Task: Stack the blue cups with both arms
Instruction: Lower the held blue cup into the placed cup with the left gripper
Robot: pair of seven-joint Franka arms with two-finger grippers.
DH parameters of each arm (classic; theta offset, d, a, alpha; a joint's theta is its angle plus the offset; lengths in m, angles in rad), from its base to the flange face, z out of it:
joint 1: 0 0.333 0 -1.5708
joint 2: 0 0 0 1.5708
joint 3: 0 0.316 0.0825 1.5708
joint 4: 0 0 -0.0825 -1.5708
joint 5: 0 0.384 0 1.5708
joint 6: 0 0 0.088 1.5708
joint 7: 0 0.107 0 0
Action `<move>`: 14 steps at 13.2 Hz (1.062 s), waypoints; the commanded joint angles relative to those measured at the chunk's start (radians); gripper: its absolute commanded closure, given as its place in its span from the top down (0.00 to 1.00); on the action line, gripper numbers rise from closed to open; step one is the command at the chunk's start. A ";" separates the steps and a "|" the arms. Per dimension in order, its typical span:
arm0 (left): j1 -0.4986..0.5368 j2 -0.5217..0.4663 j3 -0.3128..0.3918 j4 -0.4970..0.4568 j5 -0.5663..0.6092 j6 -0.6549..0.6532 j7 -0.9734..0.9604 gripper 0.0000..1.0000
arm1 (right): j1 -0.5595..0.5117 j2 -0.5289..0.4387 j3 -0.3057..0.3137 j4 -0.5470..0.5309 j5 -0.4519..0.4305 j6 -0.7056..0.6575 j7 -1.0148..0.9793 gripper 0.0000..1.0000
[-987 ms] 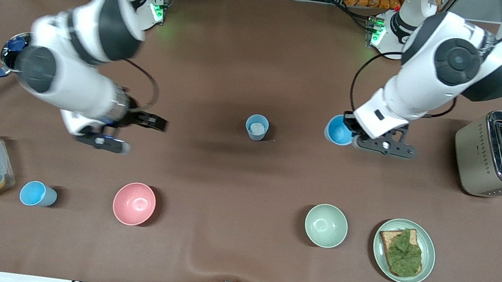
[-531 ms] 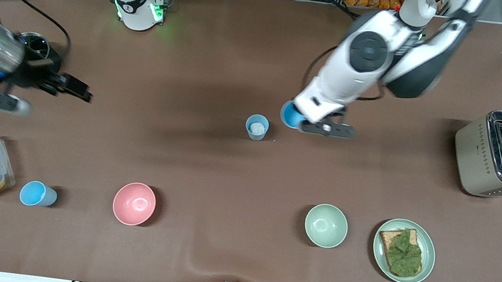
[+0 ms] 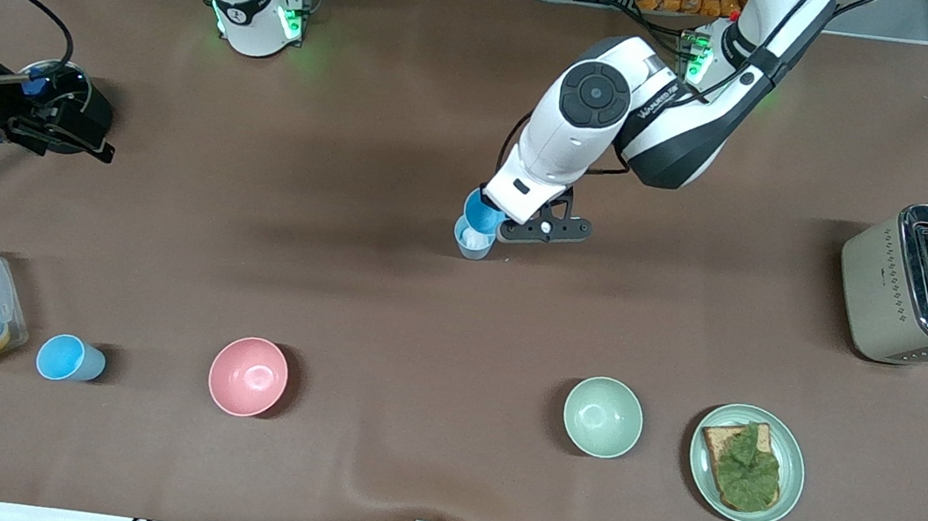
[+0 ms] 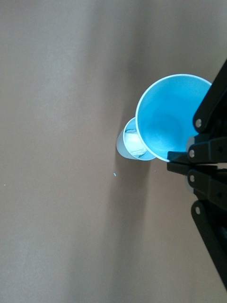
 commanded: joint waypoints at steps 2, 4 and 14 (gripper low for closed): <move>-0.022 0.038 0.005 0.007 0.093 0.022 -0.075 0.00 | -0.018 -0.015 0.015 -0.011 -0.031 -0.006 -0.020 1.00; -0.051 0.073 0.003 0.004 0.167 0.022 -0.137 0.00 | -0.062 -0.015 0.000 0.001 -0.037 -0.031 -0.080 1.00; -0.090 0.113 0.005 0.013 0.201 0.039 -0.226 0.00 | -0.056 -0.005 0.006 0.025 -0.074 -0.036 -0.021 1.00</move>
